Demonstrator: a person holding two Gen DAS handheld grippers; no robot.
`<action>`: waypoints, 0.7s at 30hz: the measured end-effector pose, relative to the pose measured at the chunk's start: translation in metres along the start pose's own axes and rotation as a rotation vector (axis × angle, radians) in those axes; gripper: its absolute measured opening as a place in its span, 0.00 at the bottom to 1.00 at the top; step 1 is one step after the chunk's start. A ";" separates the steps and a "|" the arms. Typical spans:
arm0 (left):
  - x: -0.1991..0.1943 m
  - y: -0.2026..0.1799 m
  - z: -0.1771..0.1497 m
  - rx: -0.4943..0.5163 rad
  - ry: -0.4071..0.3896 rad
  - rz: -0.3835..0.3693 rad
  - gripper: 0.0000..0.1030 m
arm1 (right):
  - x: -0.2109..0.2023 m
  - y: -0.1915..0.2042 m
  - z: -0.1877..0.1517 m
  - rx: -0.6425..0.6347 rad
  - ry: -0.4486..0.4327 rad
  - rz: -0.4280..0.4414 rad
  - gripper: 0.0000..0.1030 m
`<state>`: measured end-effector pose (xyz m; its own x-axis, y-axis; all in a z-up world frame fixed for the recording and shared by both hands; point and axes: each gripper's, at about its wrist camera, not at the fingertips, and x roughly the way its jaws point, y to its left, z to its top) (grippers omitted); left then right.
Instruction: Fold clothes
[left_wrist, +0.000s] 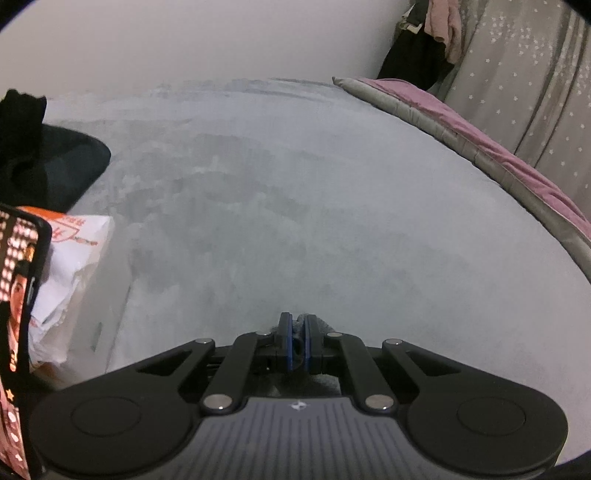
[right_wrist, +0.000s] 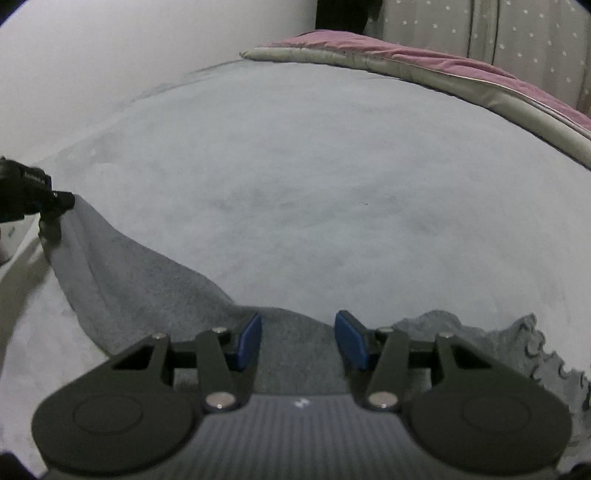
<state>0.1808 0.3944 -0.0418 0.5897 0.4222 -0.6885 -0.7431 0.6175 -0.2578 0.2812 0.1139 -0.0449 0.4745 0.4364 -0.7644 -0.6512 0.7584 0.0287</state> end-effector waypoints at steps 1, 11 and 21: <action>0.000 0.001 0.000 -0.003 0.003 -0.004 0.05 | 0.001 0.001 0.001 -0.013 0.004 0.003 0.35; -0.009 0.001 0.001 0.003 -0.035 0.007 0.05 | -0.020 0.033 0.003 -0.095 -0.149 -0.069 0.06; 0.005 0.000 -0.005 0.033 -0.019 0.059 0.06 | 0.015 0.023 -0.007 -0.027 -0.160 -0.055 0.07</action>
<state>0.1825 0.3933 -0.0488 0.5511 0.4708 -0.6889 -0.7662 0.6126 -0.1943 0.2693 0.1349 -0.0605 0.5969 0.4674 -0.6521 -0.6361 0.7710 -0.0296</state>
